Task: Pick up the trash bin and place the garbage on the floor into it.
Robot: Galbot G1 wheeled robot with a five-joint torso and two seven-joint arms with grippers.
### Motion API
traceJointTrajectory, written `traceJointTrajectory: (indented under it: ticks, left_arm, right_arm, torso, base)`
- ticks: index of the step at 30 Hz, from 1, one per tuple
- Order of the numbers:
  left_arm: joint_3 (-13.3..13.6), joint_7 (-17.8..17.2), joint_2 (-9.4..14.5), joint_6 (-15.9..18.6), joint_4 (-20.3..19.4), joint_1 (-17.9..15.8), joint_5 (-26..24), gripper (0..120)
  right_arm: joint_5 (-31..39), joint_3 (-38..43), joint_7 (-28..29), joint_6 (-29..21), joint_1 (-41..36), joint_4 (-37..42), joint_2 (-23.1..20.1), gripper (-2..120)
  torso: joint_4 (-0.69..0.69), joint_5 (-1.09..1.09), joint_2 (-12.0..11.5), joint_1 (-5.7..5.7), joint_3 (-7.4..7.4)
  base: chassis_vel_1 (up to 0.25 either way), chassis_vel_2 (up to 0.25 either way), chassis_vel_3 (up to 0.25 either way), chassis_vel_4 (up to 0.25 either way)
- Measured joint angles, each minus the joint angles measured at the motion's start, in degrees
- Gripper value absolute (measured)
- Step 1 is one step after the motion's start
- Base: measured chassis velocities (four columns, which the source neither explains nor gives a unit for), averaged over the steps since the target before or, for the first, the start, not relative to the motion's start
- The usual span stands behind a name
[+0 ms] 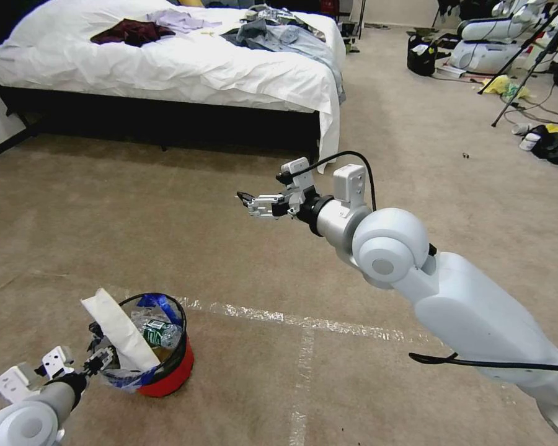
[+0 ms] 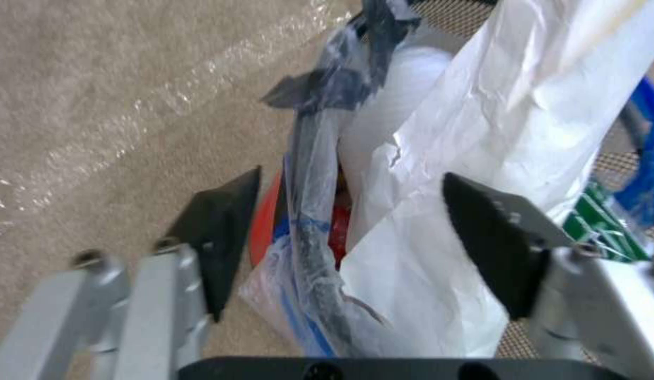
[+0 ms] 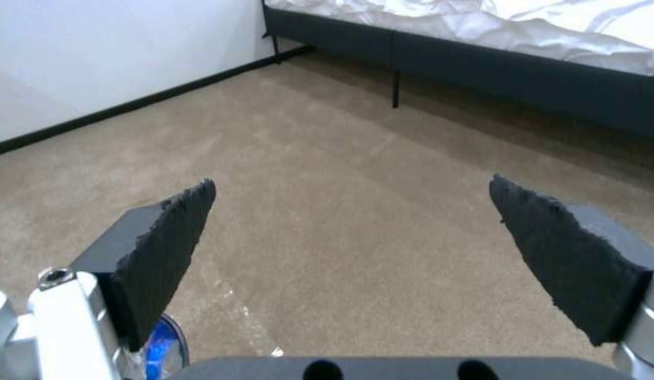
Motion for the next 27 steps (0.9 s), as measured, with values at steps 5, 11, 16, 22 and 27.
traceJointTrajectory:
  ticks: [5,11,16,22,27]
  left_arm:
    - [-0.83,-0.02,0.27,0.06,-1.85,1.44,0.02,96]
    - [-1.45,-0.03,0.02,0.06,-2.51,2.56,0.63,98]
    - [-1.78,-0.04,-0.13,0.07,-2.95,2.97,1.21,98]
    - [-2.50,-0.12,-0.16,0.07,-4.02,3.89,1.63,98]
    - [-3.46,-0.22,-0.16,0.15,-6.24,5.43,2.84,98]
  right_arm:
    - [-0.26,0.09,-0.02,0.07,-0.27,-0.04,0.34,99]
    - [-0.44,0.03,-0.07,0.18,-0.29,-0.01,0.61,99]
    - [-0.58,-0.16,-0.10,0.34,-0.15,0.03,0.83,99]
    - [-0.76,-0.35,-0.18,0.50,0.11,-0.03,1.22,99]
    - [-1.35,-0.50,-0.46,0.92,-0.17,-0.25,1.31,99]
  torso:
    - [0.00,0.00,0.00,0.00,0.00]
    - [0.00,0.00,0.00,0.00,0.00]
    - [0.00,0.00,0.00,0.00,0.00]
    - [0.00,0.00,0.00,0.00,0.00]
    - [0.00,-0.01,0.00,0.00,0.00]
  base:
    - [0.000,0.000,0.000,0.000]
    - [0.000,0.000,0.000,0.000]
    - [0.000,0.000,0.000,0.000]
    - [0.000,0.000,0.000,0.000]
    - [0.000,0.000,0.000,0.000]
